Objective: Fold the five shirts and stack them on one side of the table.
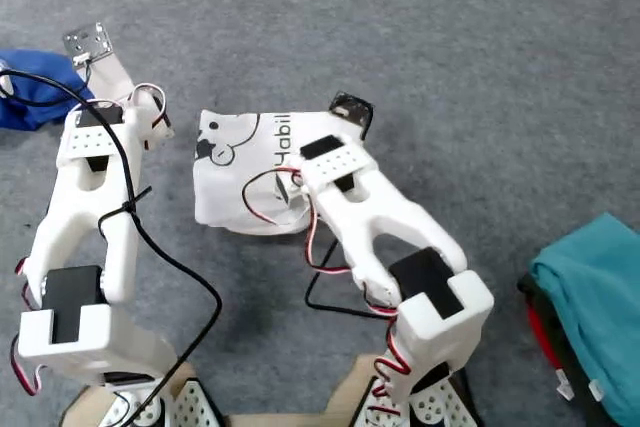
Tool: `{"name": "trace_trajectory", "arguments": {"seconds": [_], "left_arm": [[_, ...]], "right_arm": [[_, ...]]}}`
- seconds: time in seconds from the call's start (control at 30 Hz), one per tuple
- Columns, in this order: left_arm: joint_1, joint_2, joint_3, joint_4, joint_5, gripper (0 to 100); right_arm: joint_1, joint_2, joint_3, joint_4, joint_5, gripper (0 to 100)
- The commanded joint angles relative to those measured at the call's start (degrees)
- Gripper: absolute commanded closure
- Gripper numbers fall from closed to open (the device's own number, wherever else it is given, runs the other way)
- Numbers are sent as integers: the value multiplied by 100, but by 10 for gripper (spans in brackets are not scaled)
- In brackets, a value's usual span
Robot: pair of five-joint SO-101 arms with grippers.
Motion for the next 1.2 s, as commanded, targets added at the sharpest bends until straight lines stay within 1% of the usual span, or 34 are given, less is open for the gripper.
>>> {"name": "trace_trajectory", "arguments": {"seconds": [0.0, 0.17, 0.23, 0.47, 0.63, 0.73, 0.9, 0.97, 1.07, 1.17], "left_arm": [[-62, -31, -281, -79, -18, 976], [-62, -22, -281, -79, -18, 976], [-62, -22, -273, -79, -18, 976], [-273, -31, -290, -79, -18, 976], [-299, -31, -290, -79, -18, 976], [-299, -31, -290, -70, -18, 976], [-308, -31, -281, -44, -53, 976], [-308, -31, -281, -44, -299, 976], [-396, -31, -281, -44, -695, 977], [-554, -40, -281, -35, -826, 978]], "right_arm": [[127, 215, -338, 264, 167, 995], [497, 215, -1253, 1240, 185, 995], [760, 215, -1596, 1512, 343, 995], [2053, 215, -2440, 2620, 677, 995], [3029, 57, -3002, 3446, 976, 995], [3662, -444, -3257, 3578, 1275, 995], [4699, -1508, -3187, 3736, 2048, 995], [5121, -1798, -3011, 3798, 2330, 995], [5938, -2079, -2853, 3780, 2778, 995], [6756, -2290, -2870, 3780, 3226, 995]]}}
